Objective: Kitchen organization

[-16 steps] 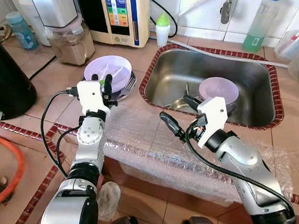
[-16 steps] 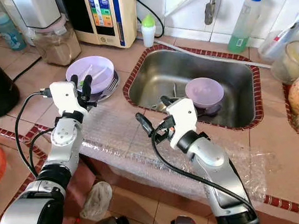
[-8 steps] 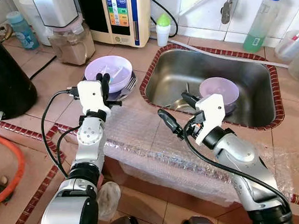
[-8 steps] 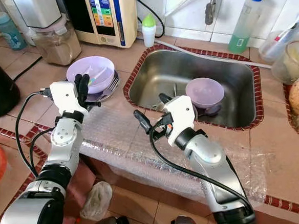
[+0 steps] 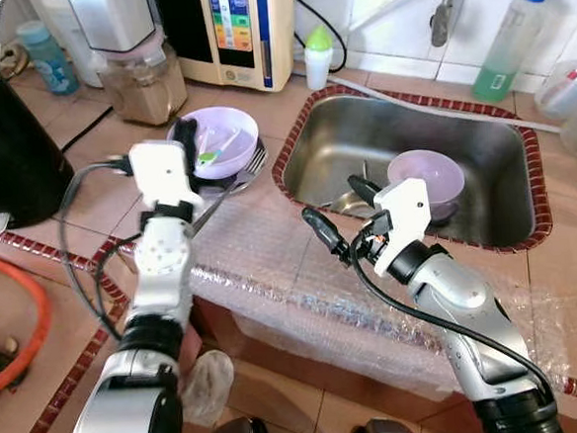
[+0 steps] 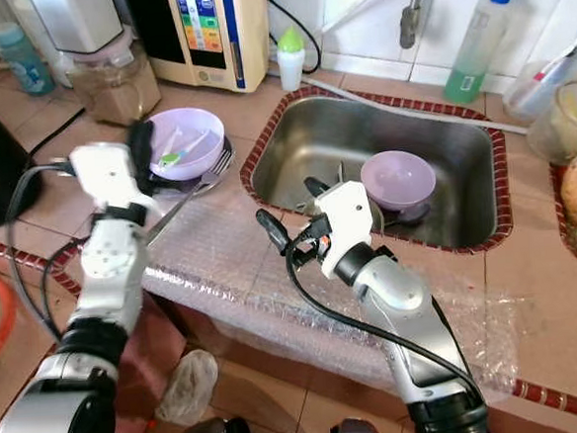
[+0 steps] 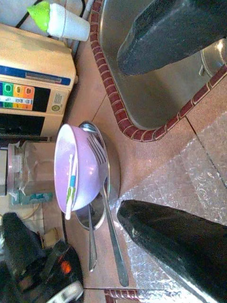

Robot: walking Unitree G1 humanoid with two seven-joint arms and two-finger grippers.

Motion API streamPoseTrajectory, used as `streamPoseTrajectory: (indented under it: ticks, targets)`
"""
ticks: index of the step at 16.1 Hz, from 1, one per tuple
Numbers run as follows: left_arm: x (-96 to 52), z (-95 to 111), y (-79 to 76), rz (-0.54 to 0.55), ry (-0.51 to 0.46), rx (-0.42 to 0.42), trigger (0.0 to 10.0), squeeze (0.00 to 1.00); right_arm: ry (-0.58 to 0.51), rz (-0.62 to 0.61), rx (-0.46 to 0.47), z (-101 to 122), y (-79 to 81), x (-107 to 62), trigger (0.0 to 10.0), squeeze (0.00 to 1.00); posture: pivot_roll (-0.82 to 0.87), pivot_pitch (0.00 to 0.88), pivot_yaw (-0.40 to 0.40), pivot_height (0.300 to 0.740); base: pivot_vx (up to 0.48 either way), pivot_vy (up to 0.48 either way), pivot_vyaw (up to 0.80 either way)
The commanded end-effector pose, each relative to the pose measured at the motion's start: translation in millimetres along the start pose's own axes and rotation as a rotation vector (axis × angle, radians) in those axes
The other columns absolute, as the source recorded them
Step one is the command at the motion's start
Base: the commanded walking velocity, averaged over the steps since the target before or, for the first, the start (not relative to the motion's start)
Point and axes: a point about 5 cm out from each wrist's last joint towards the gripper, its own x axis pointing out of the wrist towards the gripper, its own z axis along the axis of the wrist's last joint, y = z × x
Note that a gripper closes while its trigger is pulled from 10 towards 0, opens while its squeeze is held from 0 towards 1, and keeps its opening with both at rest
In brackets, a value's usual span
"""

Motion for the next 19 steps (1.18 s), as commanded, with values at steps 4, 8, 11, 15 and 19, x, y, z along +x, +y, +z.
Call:
streamPoseTrajectory:
  ticks: [4,8,11,15,19]
  targets:
    - [-23.9,-17,1.5,-0.012,0.061,0.009,10.0,1.00,0.001,0.017,0.000,-1,2.3,0.4,10.0,0.00,-0.17,0.033,0.028,0.740,0.000,0.000,0.00]
    - [-30.0,-28,-3.6,-0.032,0.119,0.016,10.0,1.00,0.010,0.021,-0.001,-2,3.3,-2.7,10.0,0.00,-0.18,0.044,0.023,0.740,0.000,0.000,0.00]
    - [-26.8,-34,-9.2,-0.046,0.149,0.016,10.0,1.00,0.016,0.019,-0.008,-2,2.2,-5.4,10.0,0.00,-0.20,0.048,0.022,0.740,0.000,0.000,0.00]
    - [-22.1,-35,-12.5,-0.051,0.157,0.018,10.0,1.00,0.018,0.010,-0.017,-1,0.7,-7.2,10.0,0.00,-0.21,0.047,0.026,0.740,0.000,0.000,0.00]
    - [-15.9,-29,-16.6,-0.070,0.122,0.028,10.0,1.00,0.014,0.006,-0.021,0,-0.2,-7.2,10.0,0.00,-0.22,0.044,0.029,0.740,0.000,0.000,0.00]
